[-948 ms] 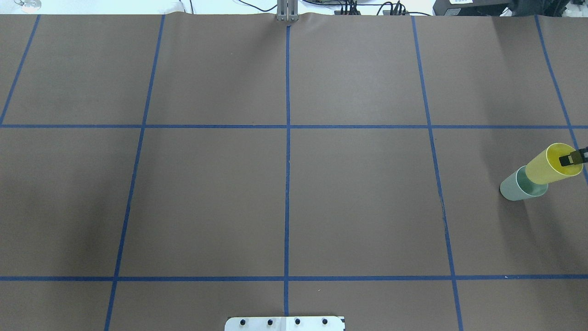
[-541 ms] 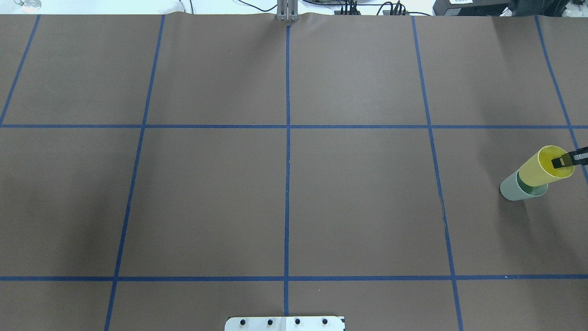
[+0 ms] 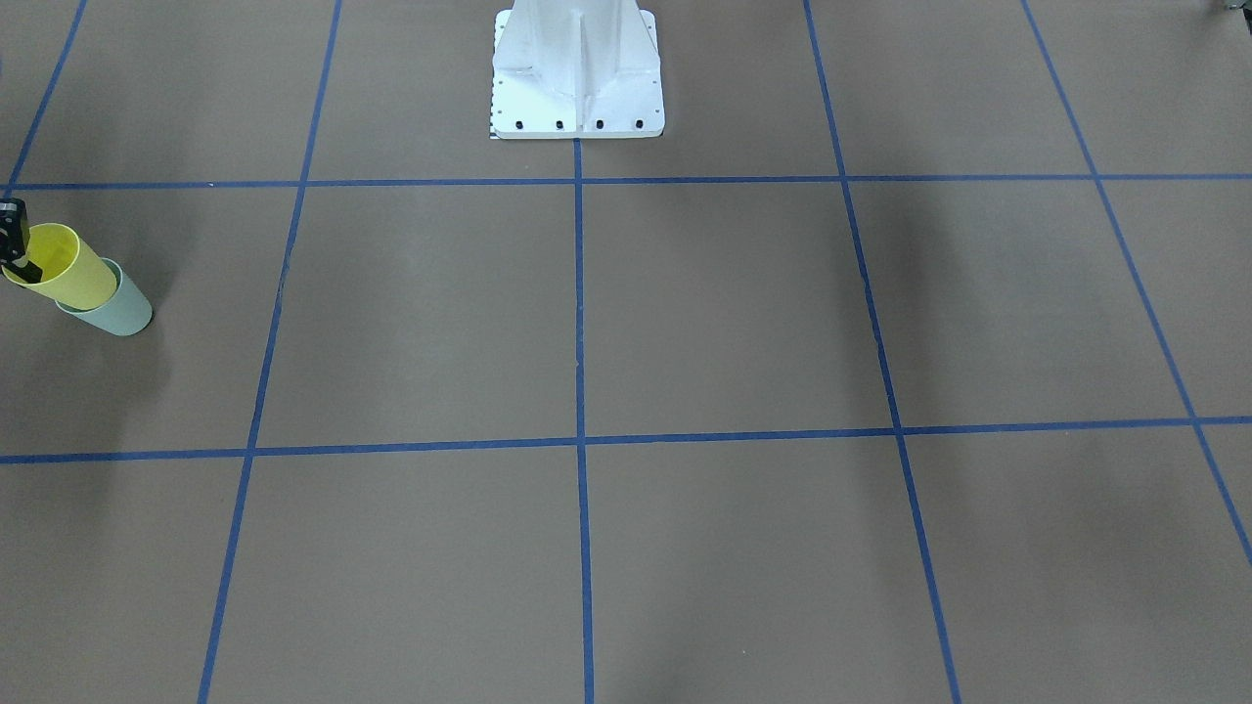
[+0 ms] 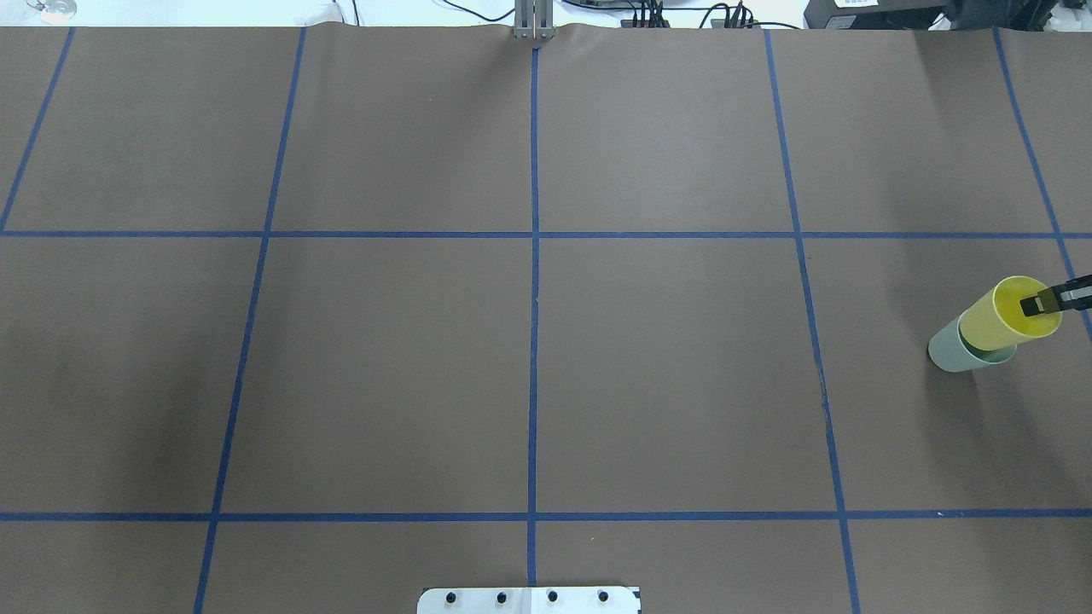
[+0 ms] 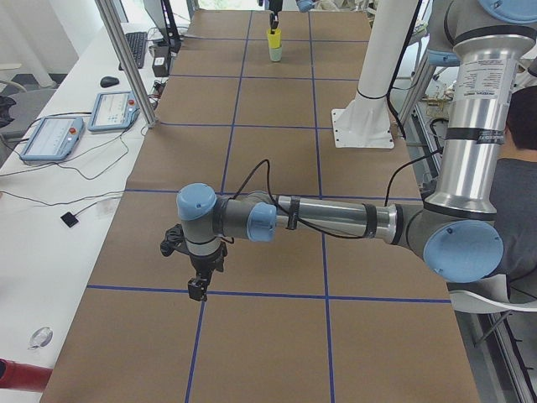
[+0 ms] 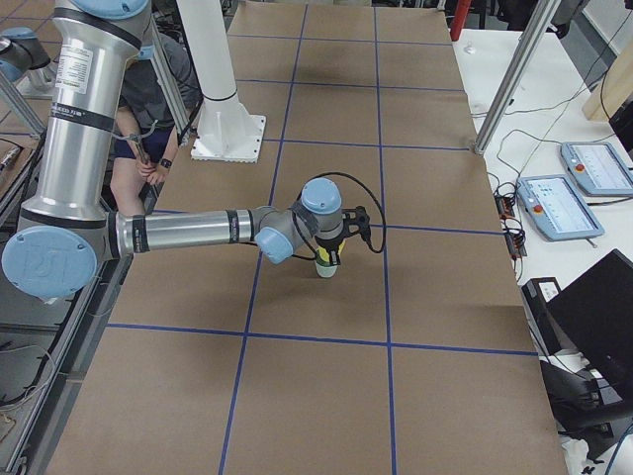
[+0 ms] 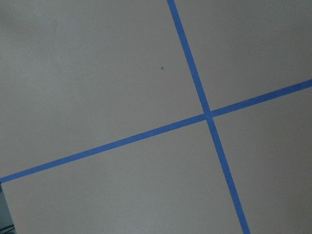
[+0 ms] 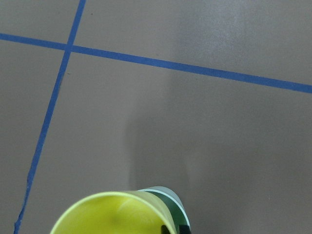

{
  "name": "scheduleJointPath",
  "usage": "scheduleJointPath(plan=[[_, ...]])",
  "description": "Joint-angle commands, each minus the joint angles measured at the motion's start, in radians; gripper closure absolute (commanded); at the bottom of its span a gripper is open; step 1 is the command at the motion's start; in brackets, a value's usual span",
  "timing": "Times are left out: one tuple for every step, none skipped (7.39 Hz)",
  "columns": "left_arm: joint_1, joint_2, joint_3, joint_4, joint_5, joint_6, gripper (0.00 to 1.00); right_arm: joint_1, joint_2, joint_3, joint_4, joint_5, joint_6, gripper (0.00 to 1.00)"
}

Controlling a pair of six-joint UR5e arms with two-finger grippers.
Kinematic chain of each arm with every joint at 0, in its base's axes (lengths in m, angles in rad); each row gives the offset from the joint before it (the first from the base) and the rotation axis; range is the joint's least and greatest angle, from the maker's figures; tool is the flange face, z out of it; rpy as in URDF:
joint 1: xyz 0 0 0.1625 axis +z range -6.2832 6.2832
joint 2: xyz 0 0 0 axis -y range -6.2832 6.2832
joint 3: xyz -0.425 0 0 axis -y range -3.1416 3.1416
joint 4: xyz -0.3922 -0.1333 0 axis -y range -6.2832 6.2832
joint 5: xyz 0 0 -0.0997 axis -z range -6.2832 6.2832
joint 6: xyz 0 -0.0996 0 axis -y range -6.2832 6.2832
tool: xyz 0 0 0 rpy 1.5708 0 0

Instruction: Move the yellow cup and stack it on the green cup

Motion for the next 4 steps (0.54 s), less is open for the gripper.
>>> scheduleJointPath(plan=[[0.001,-0.001,0.002,0.0,-0.001,0.0,0.0,-0.002,0.0,0.0,0.001,-0.003,-0.009,0.01],[0.001,-0.001,0.002,0.0,-0.001,0.0,0.0,-0.002,0.001,0.0,0.0,-0.005,-0.008,0.01],[0.001,-0.001,0.002,0.0,-0.001,0.0,0.0,-0.002,0.005,0.004,0.0,-0.005,-0.009,0.01],[0.001,0.0,0.004,0.0,-0.001,0.0,0.0,0.013,0.003,0.0,-0.011,0.0,-0.014,0.01]])
